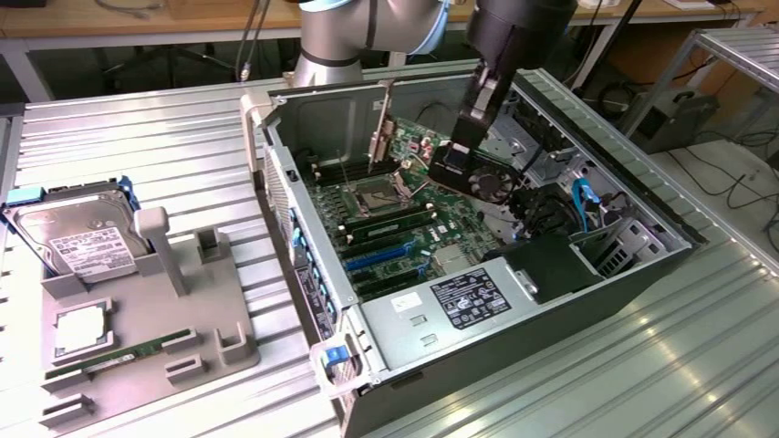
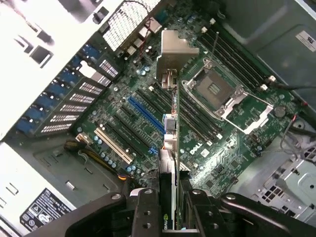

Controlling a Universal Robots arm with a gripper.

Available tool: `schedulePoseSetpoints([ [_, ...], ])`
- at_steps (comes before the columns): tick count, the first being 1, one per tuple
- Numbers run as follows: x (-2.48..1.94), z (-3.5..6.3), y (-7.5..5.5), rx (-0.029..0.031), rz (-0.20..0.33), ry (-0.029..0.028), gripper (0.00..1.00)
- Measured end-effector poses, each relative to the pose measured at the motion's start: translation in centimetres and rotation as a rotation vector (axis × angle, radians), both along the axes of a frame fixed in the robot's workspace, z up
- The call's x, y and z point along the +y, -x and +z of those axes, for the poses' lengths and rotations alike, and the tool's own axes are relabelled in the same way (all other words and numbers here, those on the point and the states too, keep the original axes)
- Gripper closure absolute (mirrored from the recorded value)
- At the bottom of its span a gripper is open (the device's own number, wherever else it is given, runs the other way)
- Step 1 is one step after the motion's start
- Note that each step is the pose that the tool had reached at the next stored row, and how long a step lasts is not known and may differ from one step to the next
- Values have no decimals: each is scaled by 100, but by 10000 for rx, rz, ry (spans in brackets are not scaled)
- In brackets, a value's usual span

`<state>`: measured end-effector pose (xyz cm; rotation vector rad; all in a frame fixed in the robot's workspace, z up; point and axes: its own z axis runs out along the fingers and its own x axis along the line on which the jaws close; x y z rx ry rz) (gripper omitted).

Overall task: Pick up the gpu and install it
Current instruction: 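Insert the gpu into the slot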

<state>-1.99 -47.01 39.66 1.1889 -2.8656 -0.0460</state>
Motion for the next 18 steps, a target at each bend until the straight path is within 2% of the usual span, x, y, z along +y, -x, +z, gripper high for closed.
schedulePoseSetpoints([
  [11, 0, -44, 0, -1, 2539, 0, 74],
  [12, 0, -60, 0, -1, 2915, -3, 74],
  [18, 0, -101, 0, -8, 4207, -46, 74],
])
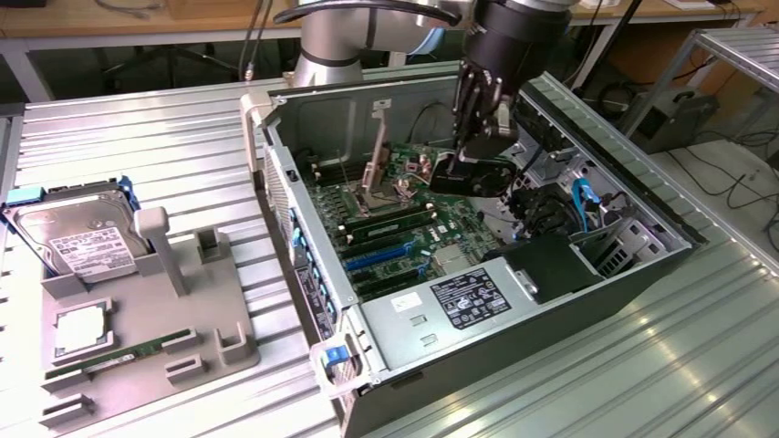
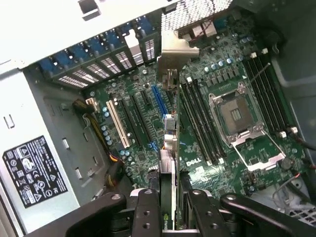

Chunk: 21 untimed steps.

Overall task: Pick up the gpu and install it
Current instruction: 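Insert the gpu into the slot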

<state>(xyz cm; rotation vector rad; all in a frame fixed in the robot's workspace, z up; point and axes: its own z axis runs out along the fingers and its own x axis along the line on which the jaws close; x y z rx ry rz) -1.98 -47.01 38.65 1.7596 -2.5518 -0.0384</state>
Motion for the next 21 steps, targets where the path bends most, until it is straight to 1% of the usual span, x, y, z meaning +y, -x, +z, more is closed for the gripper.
schedulePoseSetpoints([
  [3, 0, -22, 0, 0, 539, -27, 74],
  [5, 0, -42, 0, 1, 1030, -41, 74],
  [6, 0, -58, 0, 1, 1379, -45, 74],
  [11, 0, -102, 0, 3, 2296, -54, 74],
  [14, 0, -130, 6, 1, 2679, -67, 74],
  [16, -1, -149, 20, -5, 2821, -125, 74],
  [19, 0, -185, 89, -28, 2946, -263, 74],
  [20, 0, -197, 115, -36, 2970, -291, 74],
  [21, 0, -206, 136, -40, 2986, -304, 74],
])
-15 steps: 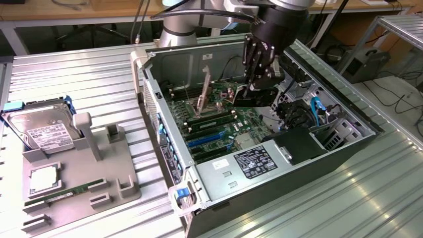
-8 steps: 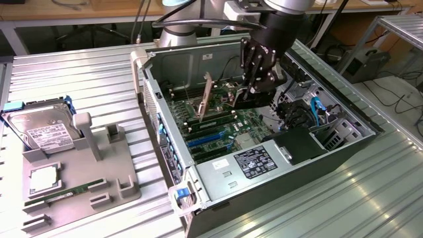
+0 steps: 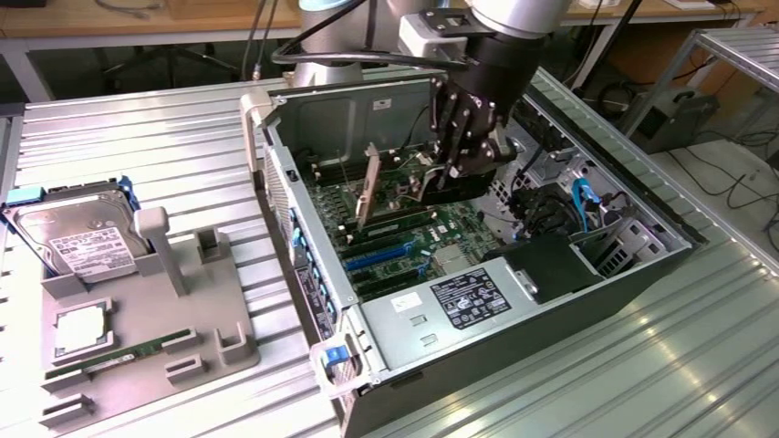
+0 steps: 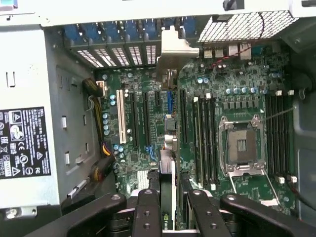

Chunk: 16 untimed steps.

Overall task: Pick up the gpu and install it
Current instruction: 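Insert the gpu into the slot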

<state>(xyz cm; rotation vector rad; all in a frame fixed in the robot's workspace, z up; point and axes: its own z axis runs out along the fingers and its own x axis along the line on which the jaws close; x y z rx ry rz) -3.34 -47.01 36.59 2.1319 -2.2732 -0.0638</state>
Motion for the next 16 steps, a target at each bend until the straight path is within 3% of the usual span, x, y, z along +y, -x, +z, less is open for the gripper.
schedulePoseSetpoints([
  [6, 8, -125, 194, -37, 127, -10, 74],
  [16, 89, -340, 343, -54, 386, -10, 74],
])
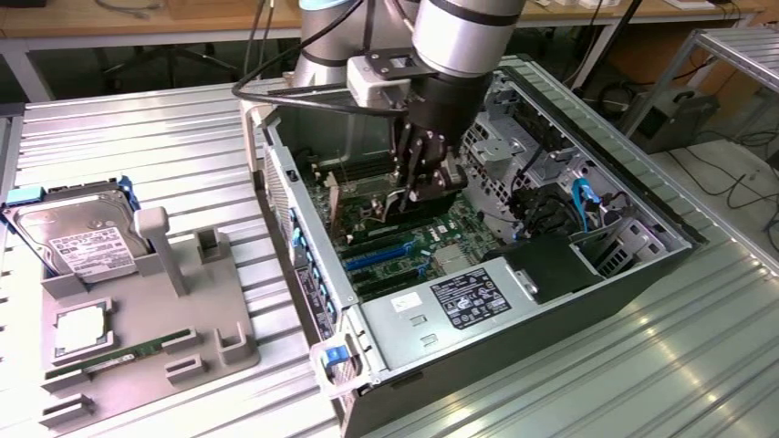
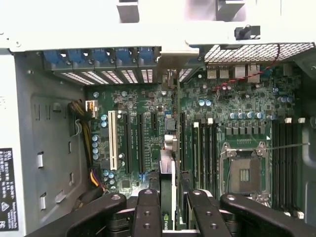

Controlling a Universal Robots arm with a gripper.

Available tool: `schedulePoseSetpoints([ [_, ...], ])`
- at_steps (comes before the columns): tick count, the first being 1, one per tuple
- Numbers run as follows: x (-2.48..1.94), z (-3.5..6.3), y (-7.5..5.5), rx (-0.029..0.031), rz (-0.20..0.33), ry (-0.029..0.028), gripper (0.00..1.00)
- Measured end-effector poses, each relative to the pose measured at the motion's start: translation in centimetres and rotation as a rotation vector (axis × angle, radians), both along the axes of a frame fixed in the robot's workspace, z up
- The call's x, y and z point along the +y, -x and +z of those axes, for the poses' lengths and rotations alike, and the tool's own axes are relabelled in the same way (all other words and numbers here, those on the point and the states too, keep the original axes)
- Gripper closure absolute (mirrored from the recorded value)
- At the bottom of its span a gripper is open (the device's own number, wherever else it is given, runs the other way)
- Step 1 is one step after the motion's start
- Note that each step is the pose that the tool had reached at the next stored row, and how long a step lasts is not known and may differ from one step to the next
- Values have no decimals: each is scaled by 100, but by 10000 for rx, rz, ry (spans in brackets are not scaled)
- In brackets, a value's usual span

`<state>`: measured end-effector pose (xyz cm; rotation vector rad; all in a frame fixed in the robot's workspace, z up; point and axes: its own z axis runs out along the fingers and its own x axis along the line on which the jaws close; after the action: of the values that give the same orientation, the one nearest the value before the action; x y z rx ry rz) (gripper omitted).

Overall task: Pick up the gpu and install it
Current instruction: 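Insert the gpu into the slot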

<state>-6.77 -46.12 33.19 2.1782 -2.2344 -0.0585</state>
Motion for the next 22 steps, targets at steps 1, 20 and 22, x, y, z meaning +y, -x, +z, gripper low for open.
schedulePoseSetpoints([
  [1, 0, -18, 4, 0, 26, 0, 74],
  [20, 2, -137, 19, 0, 92, 0, 74],
  [22, 2, -137, 19, 0, 91, 0, 74],
])
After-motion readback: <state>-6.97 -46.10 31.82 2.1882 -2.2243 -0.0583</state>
